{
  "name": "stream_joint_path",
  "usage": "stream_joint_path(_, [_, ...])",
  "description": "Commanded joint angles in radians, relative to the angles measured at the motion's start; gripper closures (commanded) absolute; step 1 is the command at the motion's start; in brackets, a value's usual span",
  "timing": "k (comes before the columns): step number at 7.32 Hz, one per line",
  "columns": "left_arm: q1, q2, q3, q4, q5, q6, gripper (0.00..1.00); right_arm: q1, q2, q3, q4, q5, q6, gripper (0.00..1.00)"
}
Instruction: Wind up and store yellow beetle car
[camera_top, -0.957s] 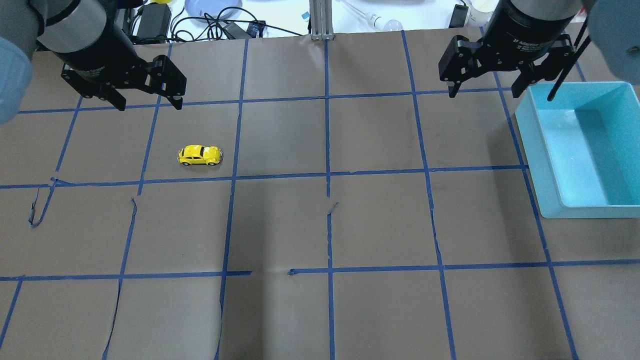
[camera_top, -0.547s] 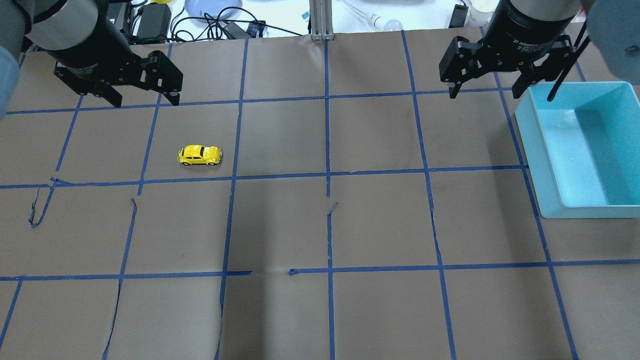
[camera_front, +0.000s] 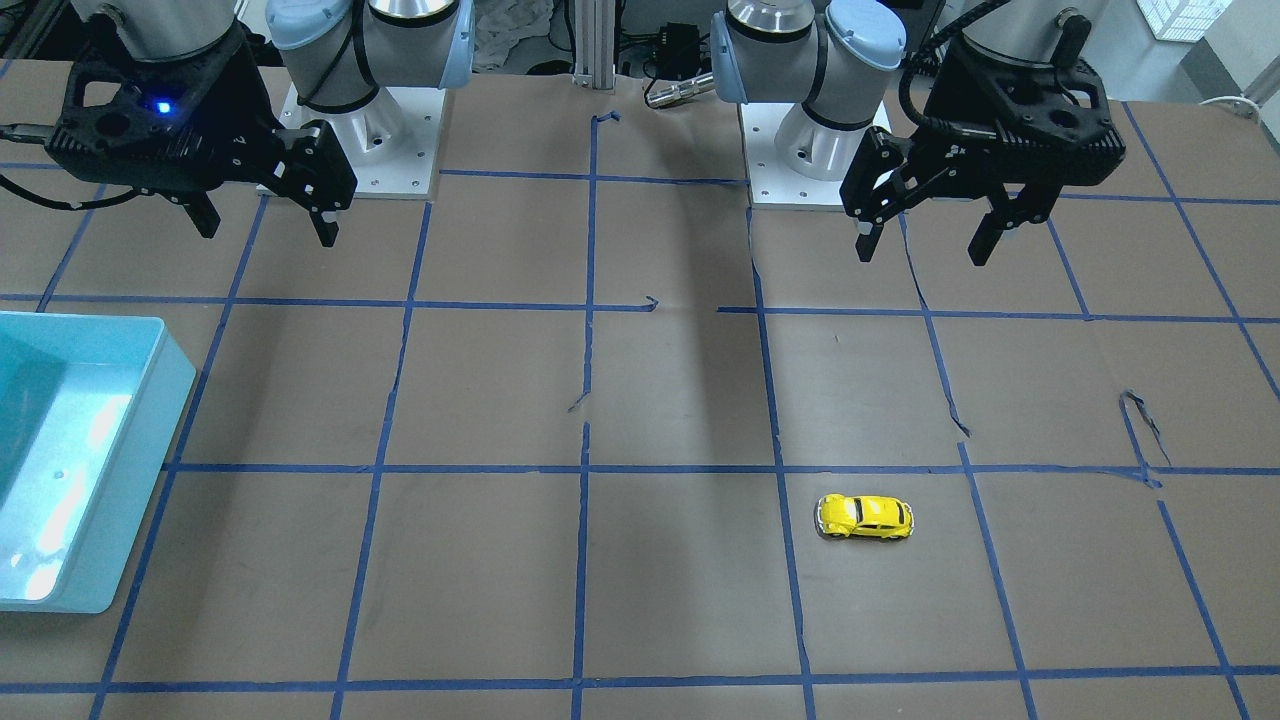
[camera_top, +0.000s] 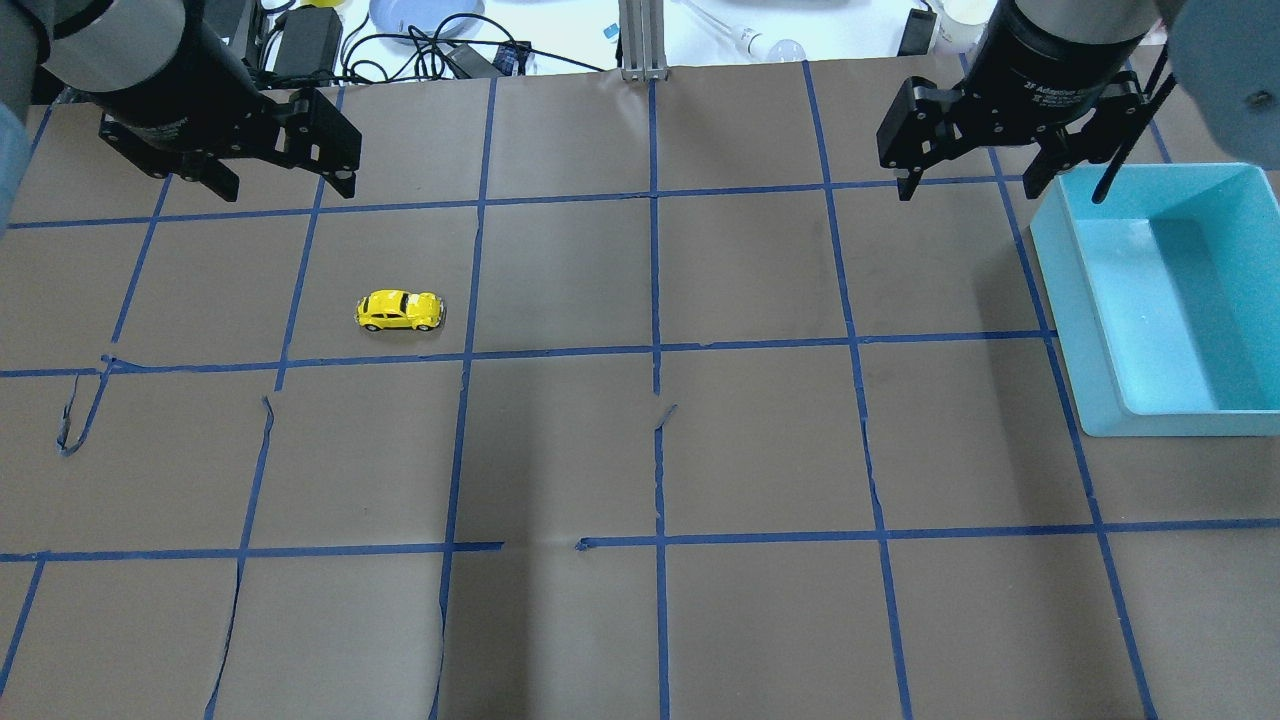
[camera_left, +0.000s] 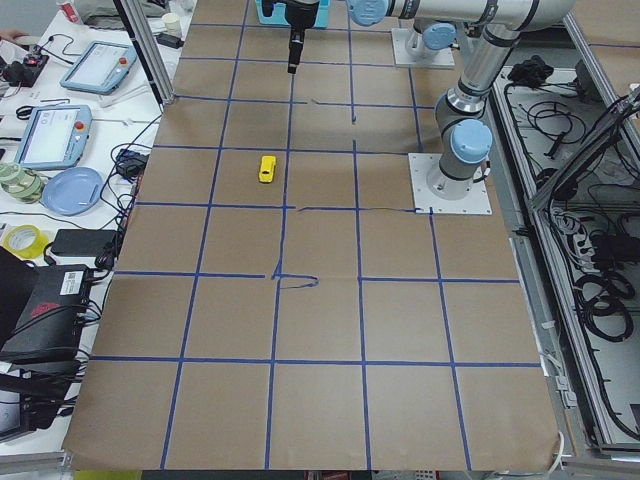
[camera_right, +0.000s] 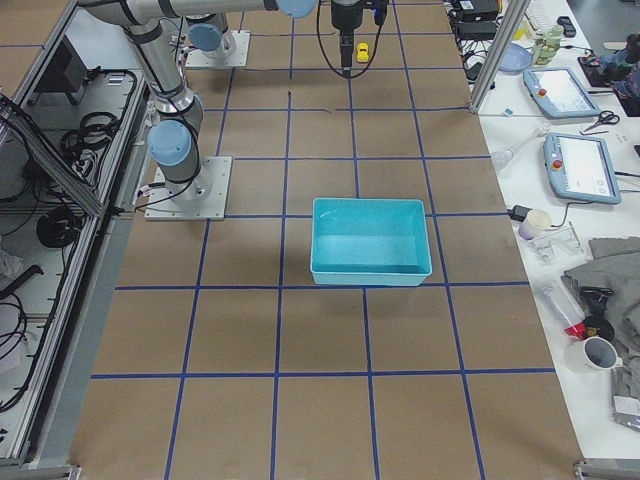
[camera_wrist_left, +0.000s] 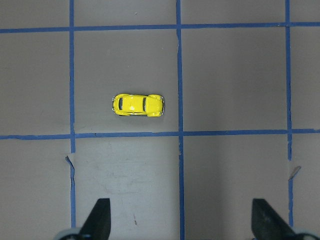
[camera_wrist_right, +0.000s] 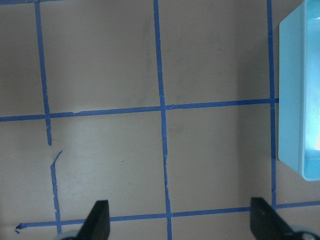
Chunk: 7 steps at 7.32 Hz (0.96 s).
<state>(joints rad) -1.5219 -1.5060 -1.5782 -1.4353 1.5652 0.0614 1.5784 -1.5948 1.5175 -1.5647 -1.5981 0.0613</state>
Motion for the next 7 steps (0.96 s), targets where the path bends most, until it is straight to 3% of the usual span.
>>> stream_joint_path(1, [-0.001, 0.001, -0.006, -0.002, 0.006, 0.006, 0.0, 0.0, 0.006, 0.003, 0.003, 0.006, 0.0, 0.0])
stream_joint_path(3, [0.0, 0.001, -0.005, -0.019, 0.018, 0.005, 0.0, 0.0, 0.006, 0.004, 0.005, 0.007, -0.001, 0.0])
stream_joint_path(4, [0.003, -0.003, 0.013, -0.093, 0.018, 0.005, 0.0, 0.0, 0.006, 0.004, 0.003, 0.007, 0.0, 0.0])
stream_joint_path(7, [0.002, -0.126, 0.058, -0.11, 0.007, 0.099, 0.03, 0.0, 0.004, 0.004, 0.003, 0.007, 0.002, 0.0])
